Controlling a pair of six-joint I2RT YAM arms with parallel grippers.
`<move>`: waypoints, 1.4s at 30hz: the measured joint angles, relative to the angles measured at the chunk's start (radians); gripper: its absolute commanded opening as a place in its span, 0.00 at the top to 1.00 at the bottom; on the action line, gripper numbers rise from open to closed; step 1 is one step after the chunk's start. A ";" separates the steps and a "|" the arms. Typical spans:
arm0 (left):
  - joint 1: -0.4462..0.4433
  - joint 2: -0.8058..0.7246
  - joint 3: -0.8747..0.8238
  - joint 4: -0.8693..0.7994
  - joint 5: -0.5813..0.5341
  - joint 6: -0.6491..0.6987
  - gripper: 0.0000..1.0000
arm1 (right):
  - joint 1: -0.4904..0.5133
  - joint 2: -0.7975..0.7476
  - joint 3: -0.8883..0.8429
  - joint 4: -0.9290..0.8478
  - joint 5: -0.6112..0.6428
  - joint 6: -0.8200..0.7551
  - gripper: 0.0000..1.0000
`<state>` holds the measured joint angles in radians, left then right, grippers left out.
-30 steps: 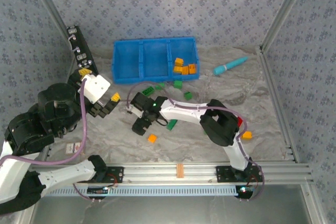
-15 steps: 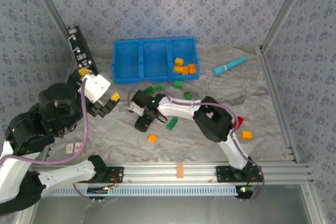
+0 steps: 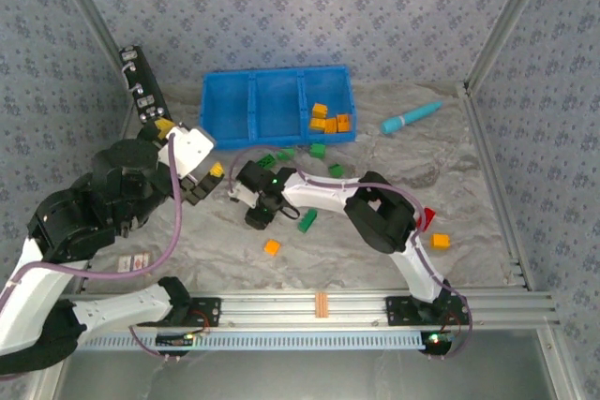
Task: Sort the legos into containers by color
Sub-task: Pick up the lego from the center of the table, then place the lego in the container.
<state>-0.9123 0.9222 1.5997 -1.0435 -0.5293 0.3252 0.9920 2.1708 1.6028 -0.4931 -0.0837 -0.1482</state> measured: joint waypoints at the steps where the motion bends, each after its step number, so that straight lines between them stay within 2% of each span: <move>1: 0.000 0.002 0.000 0.000 -0.004 0.000 0.00 | -0.008 -0.005 -0.009 0.006 -0.004 0.004 0.61; 5: 0.000 0.002 0.000 0.002 -0.013 0.006 0.00 | -0.065 -0.068 -0.068 -0.017 0.002 0.027 0.64; 11: 0.000 0.004 -0.002 0.019 -0.019 0.015 0.00 | -0.260 -0.235 -0.081 -0.067 0.027 0.067 0.67; 15: 0.000 0.004 -0.002 0.026 -0.019 0.023 0.00 | -0.389 -0.255 0.052 -0.081 0.058 0.085 0.68; 20: 0.000 0.036 -0.002 0.026 -0.023 0.026 0.00 | -0.485 -0.107 0.335 -0.104 0.092 0.104 0.69; 24: 0.012 0.063 -0.002 0.026 -0.022 0.026 0.00 | -0.528 0.069 0.541 -0.135 0.113 0.115 0.69; 27: 0.025 0.086 -0.002 0.026 -0.021 0.026 0.00 | -0.553 0.190 0.656 -0.163 0.122 0.127 0.65; 31: 0.043 0.088 -0.002 0.026 -0.018 0.026 0.00 | -0.578 0.267 0.698 -0.181 0.122 0.151 0.50; 35: 0.048 0.088 -0.002 0.026 -0.012 0.025 0.00 | -0.591 0.277 0.699 -0.185 0.121 0.172 0.39; 38: 0.048 0.086 -0.002 0.027 -0.006 0.025 0.00 | -0.590 0.252 0.667 -0.174 0.121 0.179 0.39; 42: 0.048 0.079 -0.002 0.030 0.005 0.021 0.00 | -0.571 0.137 0.528 -0.169 0.122 0.183 0.39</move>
<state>-0.8642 1.0008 1.5978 -1.0138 -0.5240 0.3466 0.4213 2.3077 2.1304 -0.6617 0.0383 0.0349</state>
